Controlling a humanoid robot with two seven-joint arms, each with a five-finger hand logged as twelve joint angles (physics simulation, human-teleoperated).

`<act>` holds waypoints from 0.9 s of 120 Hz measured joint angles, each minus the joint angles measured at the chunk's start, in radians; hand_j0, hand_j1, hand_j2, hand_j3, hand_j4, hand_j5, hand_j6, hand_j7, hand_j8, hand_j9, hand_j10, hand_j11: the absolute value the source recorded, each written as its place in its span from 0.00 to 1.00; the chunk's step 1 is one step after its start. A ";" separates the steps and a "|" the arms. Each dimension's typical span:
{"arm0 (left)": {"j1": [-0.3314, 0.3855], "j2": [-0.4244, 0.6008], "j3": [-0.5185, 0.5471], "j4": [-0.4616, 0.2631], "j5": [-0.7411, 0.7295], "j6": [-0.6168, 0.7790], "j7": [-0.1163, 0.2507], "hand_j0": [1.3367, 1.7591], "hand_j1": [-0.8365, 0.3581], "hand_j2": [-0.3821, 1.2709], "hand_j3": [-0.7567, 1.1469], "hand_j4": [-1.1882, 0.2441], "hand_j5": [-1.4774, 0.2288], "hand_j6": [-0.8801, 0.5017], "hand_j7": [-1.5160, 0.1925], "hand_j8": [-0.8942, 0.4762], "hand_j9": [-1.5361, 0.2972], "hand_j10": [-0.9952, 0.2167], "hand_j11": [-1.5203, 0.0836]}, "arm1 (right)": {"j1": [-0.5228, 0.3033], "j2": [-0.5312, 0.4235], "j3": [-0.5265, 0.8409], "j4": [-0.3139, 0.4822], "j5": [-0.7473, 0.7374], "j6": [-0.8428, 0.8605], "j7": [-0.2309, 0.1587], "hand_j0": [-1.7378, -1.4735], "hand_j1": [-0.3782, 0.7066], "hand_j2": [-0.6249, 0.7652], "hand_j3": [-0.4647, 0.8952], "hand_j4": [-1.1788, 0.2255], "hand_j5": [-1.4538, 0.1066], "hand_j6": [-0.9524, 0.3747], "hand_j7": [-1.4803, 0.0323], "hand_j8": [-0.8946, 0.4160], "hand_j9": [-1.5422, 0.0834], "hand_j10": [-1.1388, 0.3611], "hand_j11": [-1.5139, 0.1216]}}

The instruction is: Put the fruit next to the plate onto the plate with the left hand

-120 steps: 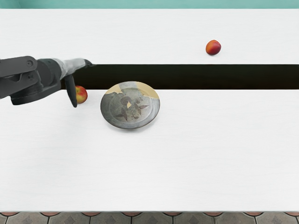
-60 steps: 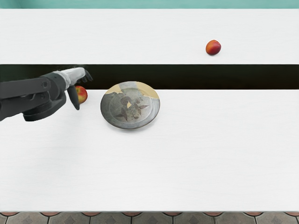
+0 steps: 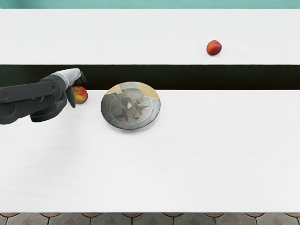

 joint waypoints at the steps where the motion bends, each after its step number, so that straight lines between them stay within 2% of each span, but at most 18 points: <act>1: 0.000 0.000 0.002 0.001 0.000 0.000 0.000 0.76 0.65 0.28 0.40 0.59 0.60 0.38 0.62 0.40 0.59 0.53 0.67 | 0.000 0.000 0.000 0.000 0.000 0.000 0.000 0.30 0.05 0.45 0.34 0.83 0.92 0.70 0.96 0.67 0.93 0.75 0.91; 45: 0.004 -0.036 0.019 0.012 -0.001 0.001 0.000 0.76 0.58 0.28 0.40 0.54 0.55 0.33 0.57 0.35 0.54 0.48 0.61 | 0.000 0.000 0.000 0.000 0.000 0.000 0.000 0.30 0.05 0.45 0.34 0.83 0.92 0.70 0.96 0.67 0.93 0.75 0.91; 55: 0.014 -0.036 0.019 0.013 0.002 0.002 0.000 0.76 0.55 0.29 0.40 0.51 0.53 0.35 0.55 0.34 0.52 0.45 0.58 | 0.000 0.000 0.000 0.000 0.000 0.000 0.000 0.30 0.05 0.45 0.34 0.83 0.92 0.70 0.96 0.67 0.93 0.75 0.91; 69: 0.019 -0.038 0.019 0.013 0.001 0.001 0.000 0.76 0.50 0.29 0.40 0.47 0.50 0.29 0.52 0.30 0.49 0.41 0.55 | 0.000 0.000 0.000 0.000 0.000 0.000 0.000 0.30 0.05 0.45 0.34 0.83 0.92 0.70 0.96 0.67 0.93 0.75 0.91; 87: 0.024 -0.041 0.019 0.013 0.001 0.001 0.000 0.75 0.50 0.32 0.40 0.43 0.46 0.27 0.47 0.31 0.44 0.36 0.49 | 0.000 0.000 0.000 0.000 0.000 0.000 0.000 0.30 0.05 0.45 0.34 0.83 0.92 0.70 0.96 0.67 0.93 0.75 0.91; 91: 0.033 -0.042 0.019 0.014 0.006 0.003 0.001 0.75 0.49 0.30 0.40 0.40 0.46 0.28 0.47 0.28 0.43 0.34 0.48 | 0.000 0.000 0.000 0.000 0.000 0.000 0.000 0.30 0.05 0.45 0.34 0.83 0.92 0.70 0.96 0.67 0.93 0.75 0.91; 95: 0.035 -0.042 0.018 0.014 0.008 0.005 0.001 0.75 0.50 0.29 0.40 0.38 0.47 0.28 0.45 0.33 0.41 0.33 0.47 | 0.000 0.000 0.000 0.000 0.000 0.000 0.000 0.30 0.05 0.45 0.34 0.83 0.92 0.70 0.96 0.67 0.93 0.75 0.91; 108: 0.035 -0.043 0.018 0.014 -0.002 0.002 0.002 0.74 0.50 0.25 0.40 0.34 0.43 0.31 0.40 0.35 0.37 0.31 0.42 | 0.000 0.000 0.000 0.000 0.000 0.000 0.000 0.30 0.05 0.45 0.34 0.83 0.92 0.70 0.96 0.67 0.93 0.75 0.91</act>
